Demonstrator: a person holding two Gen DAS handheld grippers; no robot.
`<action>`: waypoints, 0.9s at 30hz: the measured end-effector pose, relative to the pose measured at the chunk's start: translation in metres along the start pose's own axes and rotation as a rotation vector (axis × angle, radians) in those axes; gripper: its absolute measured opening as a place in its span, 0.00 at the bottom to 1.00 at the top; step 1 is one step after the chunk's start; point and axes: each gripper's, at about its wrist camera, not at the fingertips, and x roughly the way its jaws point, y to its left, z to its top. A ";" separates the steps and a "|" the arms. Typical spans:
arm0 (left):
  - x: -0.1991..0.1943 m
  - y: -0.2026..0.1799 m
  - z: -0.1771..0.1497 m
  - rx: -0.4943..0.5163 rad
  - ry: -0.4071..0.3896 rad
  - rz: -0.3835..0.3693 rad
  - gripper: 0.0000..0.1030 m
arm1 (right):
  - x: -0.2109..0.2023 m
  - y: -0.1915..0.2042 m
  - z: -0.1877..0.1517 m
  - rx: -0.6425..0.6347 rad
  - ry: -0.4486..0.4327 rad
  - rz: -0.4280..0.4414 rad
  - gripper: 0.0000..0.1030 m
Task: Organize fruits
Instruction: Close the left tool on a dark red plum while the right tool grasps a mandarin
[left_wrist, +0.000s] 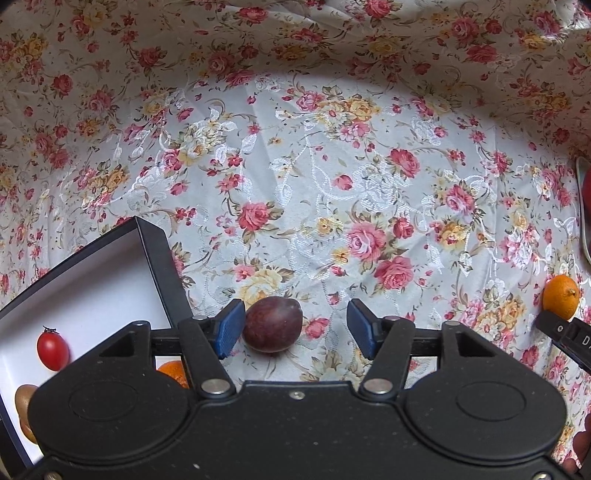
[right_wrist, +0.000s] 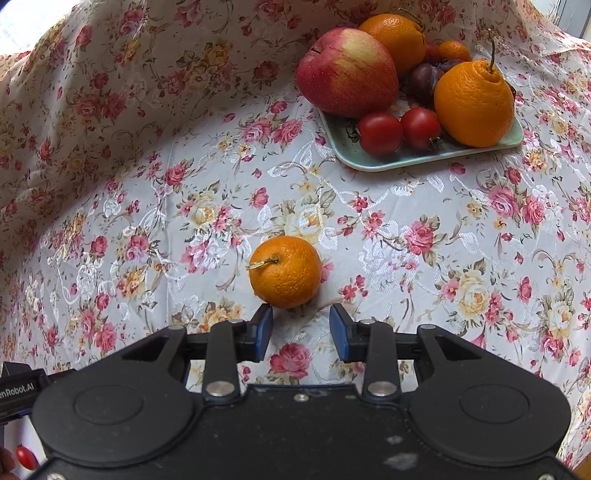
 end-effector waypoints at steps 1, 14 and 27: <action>0.000 0.001 0.000 -0.002 0.001 -0.002 0.62 | 0.001 0.001 0.001 0.002 -0.010 -0.004 0.37; 0.028 0.024 0.003 -0.091 0.113 -0.146 0.63 | -0.008 0.001 0.002 0.035 -0.164 0.028 0.38; 0.031 0.001 -0.002 -0.014 0.069 -0.063 0.55 | 0.001 0.007 -0.002 -0.066 -0.258 0.006 0.34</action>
